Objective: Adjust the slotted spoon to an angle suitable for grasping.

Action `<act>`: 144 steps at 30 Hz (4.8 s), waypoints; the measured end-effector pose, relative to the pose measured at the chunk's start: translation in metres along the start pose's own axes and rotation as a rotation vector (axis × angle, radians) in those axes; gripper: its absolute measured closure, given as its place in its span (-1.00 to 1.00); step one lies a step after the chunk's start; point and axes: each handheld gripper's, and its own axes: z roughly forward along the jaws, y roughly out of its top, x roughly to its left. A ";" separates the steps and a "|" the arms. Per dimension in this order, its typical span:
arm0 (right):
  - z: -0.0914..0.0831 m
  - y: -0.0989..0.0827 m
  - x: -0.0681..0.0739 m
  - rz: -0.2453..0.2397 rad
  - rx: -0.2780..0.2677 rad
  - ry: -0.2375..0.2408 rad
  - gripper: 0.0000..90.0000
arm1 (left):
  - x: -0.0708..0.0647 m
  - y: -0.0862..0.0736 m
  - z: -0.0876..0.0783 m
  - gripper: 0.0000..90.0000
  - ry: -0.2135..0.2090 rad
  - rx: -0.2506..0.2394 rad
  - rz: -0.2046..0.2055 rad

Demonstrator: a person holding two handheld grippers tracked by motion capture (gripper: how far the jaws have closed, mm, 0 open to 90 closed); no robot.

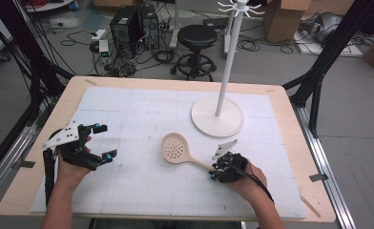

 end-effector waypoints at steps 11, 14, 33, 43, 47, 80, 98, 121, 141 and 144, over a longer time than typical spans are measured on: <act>-0.011 -0.017 -0.001 -0.002 0.036 0.016 0.63 | 0.002 -0.001 -0.001 -0.96 0.007 0.003 -0.001; -0.009 -0.008 0.003 -0.064 0.064 -0.007 0.64 | 0.003 -0.001 -0.004 -0.96 0.015 0.004 -0.007; 0.031 0.054 0.019 -0.226 0.010 0.161 0.64 | 0.002 0.004 -0.009 -0.96 0.016 -0.020 0.002; 0.055 0.092 0.037 -0.284 -0.001 0.203 0.61 | 0.002 0.008 -0.015 -0.96 0.021 -0.039 0.008; 0.049 0.087 0.036 -0.257 -0.013 0.187 0.36 | 0.002 0.007 -0.015 -0.96 0.020 -0.038 0.008; 0.045 0.077 0.025 -0.308 -0.006 0.175 0.49 | 0.001 0.009 -0.016 -0.96 0.018 -0.045 0.008; 0.047 0.082 -0.002 -0.203 -0.037 0.061 0.24 | 0.000 0.010 -0.016 -0.96 0.014 -0.050 0.009; -0.050 0.014 -0.020 0.022 -0.431 0.003 -0.09 | 0.000 0.008 -0.009 -0.96 0.021 0.000 0.000; -0.067 -0.018 -0.025 0.139 -0.628 -0.039 -0.43 | 0.000 0.008 -0.006 -0.96 -0.003 0.004 0.000; -0.069 -0.020 -0.028 0.163 -0.654 -0.048 -0.51 | 0.000 0.008 -0.006 -0.96 0.000 -0.003 -0.002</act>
